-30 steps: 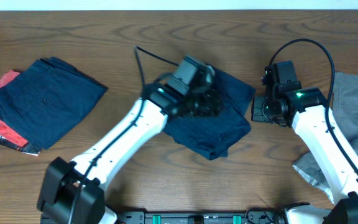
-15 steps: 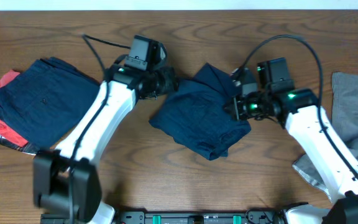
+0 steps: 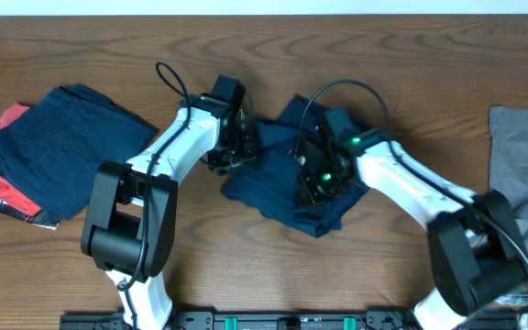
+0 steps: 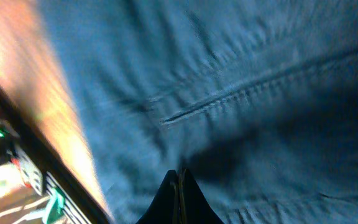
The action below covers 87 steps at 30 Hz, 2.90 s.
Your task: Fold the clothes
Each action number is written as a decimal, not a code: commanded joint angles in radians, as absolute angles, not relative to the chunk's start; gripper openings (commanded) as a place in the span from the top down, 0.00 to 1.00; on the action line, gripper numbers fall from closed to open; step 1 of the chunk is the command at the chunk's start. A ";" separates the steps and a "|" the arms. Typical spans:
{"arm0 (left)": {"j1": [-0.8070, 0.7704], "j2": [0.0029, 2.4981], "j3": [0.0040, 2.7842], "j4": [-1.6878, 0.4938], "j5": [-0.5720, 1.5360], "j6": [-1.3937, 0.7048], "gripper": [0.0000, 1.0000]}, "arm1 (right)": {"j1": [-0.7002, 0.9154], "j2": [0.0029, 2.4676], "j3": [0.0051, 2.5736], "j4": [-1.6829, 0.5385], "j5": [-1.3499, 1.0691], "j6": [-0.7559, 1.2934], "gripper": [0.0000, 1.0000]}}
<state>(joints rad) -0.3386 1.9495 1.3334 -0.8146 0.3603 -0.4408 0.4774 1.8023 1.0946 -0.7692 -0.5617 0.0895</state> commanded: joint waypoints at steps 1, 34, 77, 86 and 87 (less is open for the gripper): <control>-0.353 1.966 1.345 -0.894 0.360 -0.426 0.57 | 0.482 1.855 1.097 -0.796 -0.488 0.099 0.99; -0.522 1.740 1.331 -1.008 0.332 0.046 0.59 | 0.224 1.663 1.238 -1.053 -0.135 0.260 0.96; -0.609 1.745 1.115 -0.664 0.412 0.254 0.28 | 0.152 1.669 0.831 -0.762 -0.034 0.329 0.89; -0.611 1.745 1.081 -0.606 0.426 0.253 0.26 | 0.152 1.669 0.831 -0.762 -0.034 0.337 0.89; -0.613 1.745 1.081 -0.600 0.439 0.254 0.26 | 0.152 1.669 0.831 -0.762 -0.034 0.337 0.89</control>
<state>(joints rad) -0.6071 1.7412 1.0805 -0.6121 0.4015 0.2409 0.1692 1.6554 0.8597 -0.7650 -0.1295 0.3145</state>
